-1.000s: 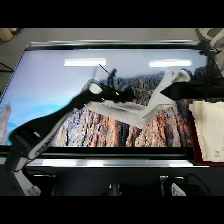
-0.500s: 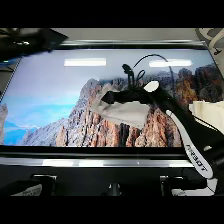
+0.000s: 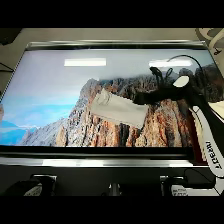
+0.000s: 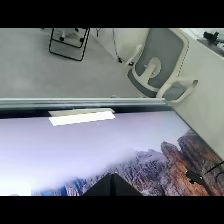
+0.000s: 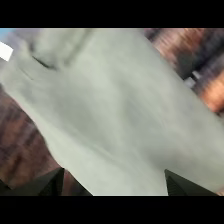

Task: Fold the shirts.

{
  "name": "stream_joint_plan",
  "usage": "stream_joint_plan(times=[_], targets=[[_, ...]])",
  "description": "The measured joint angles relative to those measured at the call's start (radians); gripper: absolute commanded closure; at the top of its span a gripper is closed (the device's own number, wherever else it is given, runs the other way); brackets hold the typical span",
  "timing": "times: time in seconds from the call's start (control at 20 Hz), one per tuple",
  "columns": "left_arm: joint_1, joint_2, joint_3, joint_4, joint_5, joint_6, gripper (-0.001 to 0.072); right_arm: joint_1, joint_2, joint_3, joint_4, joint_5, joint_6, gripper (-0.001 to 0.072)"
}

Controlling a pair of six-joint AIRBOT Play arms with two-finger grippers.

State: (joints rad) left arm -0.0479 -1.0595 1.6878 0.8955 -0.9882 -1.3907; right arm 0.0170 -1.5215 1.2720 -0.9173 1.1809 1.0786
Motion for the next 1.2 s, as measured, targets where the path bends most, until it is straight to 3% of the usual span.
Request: stream_joint_plan(times=[0.15,0.35,0.4,0.45,0.5,0.8,1.2], targets=[[0.002,0.008,-0.024,0.031,-0.024,0.000,0.0677,-0.054,0.007,-0.101,-0.096,0.037,0.043,0.0025],[0.002,0.012,-0.037,0.045,-0.038,0.000,0.0677,-0.044,-0.040,-0.183,0.016,-0.053,0.044,0.0039],[0.000,0.012,-0.039,0.047,-0.039,0.000,0.0677,-0.034,-0.054,-0.192,0.047,-0.083,0.043,0.0156],[-0.002,0.012,-0.040,0.048,-0.041,0.000,0.0677,-0.024,-0.067,-0.198,0.085,-0.106,0.039,0.0533],[-0.005,0.013,-0.041,0.048,-0.041,0.000,0.0677,-0.016,-0.076,-0.202,0.122,-0.128,0.029,0.0686],[-0.008,0.009,-0.043,0.055,-0.040,0.001,0.0677,-0.131,-0.034,-0.064,0.353,-0.080,-0.135,0.0696],[-0.010,-0.021,-0.043,0.066,-0.040,0.005,0.0676,-0.608,0.116,0.277,0.163,0.182,-0.019,0.0696]])
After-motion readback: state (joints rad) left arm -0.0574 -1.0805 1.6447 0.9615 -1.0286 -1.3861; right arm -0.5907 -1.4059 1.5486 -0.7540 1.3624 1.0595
